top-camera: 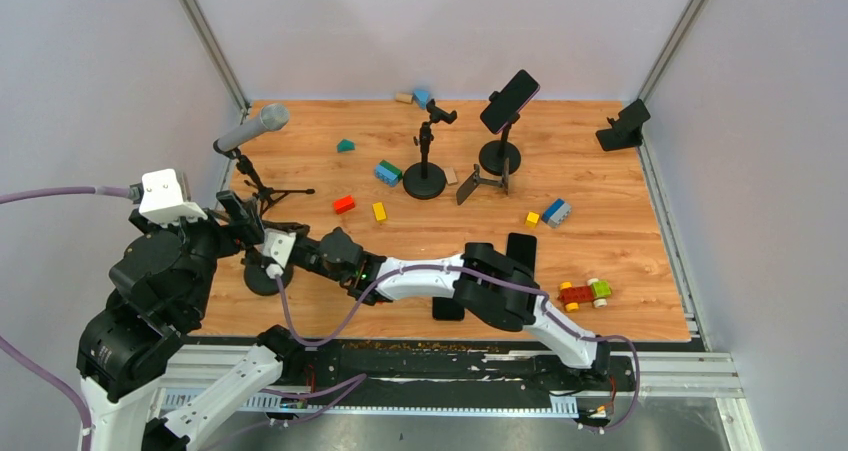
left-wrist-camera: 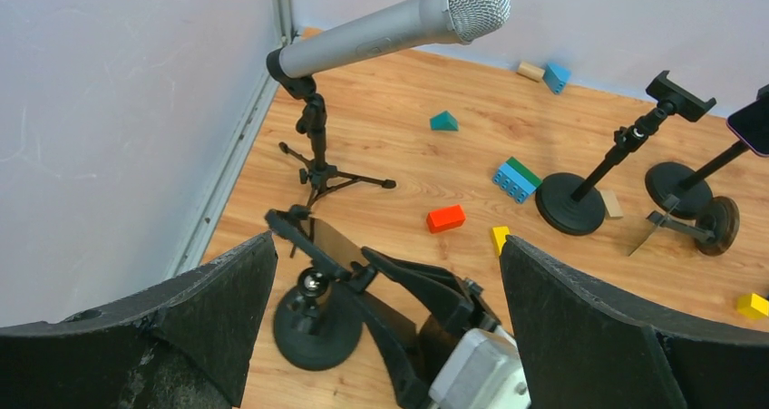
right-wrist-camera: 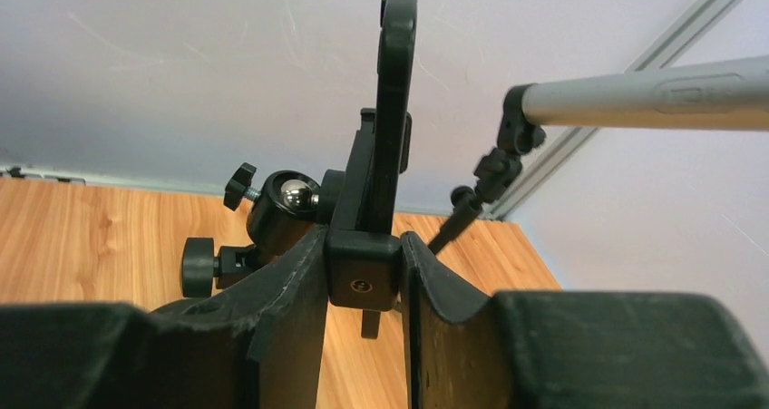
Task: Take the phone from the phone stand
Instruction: Move the phone stand with the phone to the center of the board.
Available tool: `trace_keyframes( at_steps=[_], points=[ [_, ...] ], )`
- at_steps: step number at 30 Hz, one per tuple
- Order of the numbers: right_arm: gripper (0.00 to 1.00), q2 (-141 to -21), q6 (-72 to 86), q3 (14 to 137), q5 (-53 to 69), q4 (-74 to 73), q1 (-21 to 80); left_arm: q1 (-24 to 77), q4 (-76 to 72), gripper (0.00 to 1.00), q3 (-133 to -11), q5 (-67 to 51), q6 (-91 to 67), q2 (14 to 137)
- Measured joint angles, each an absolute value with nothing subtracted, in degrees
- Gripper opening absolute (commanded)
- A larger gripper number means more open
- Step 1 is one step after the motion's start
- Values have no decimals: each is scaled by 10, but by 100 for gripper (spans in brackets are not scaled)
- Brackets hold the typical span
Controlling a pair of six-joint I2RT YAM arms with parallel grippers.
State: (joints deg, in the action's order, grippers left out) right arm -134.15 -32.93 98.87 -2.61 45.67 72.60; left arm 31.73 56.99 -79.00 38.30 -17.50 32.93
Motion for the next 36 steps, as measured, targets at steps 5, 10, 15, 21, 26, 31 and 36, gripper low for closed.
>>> trace_keyframes(
  at_steps=[5,10,15,21,26,31,36],
  points=[
    [0,-1277,-345,897,-36,462,716,317,575,100,-790,381,-177,327],
    [0,-1212,-359,805,-61,473,709,317,580,100,-790,380,-178,321],
    [0,-1127,-367,692,-98,484,705,317,579,100,-774,375,-178,309],
    [1,-1012,-369,548,-161,496,696,317,558,100,-727,328,-175,302],
    [1,-924,-370,462,-234,484,688,317,527,100,-693,279,-172,298],
    [1,-834,-367,402,-333,436,677,317,486,100,-653,225,-168,297],
    [3,-762,-360,364,-393,390,670,317,444,100,-604,165,-161,298]
  ],
)
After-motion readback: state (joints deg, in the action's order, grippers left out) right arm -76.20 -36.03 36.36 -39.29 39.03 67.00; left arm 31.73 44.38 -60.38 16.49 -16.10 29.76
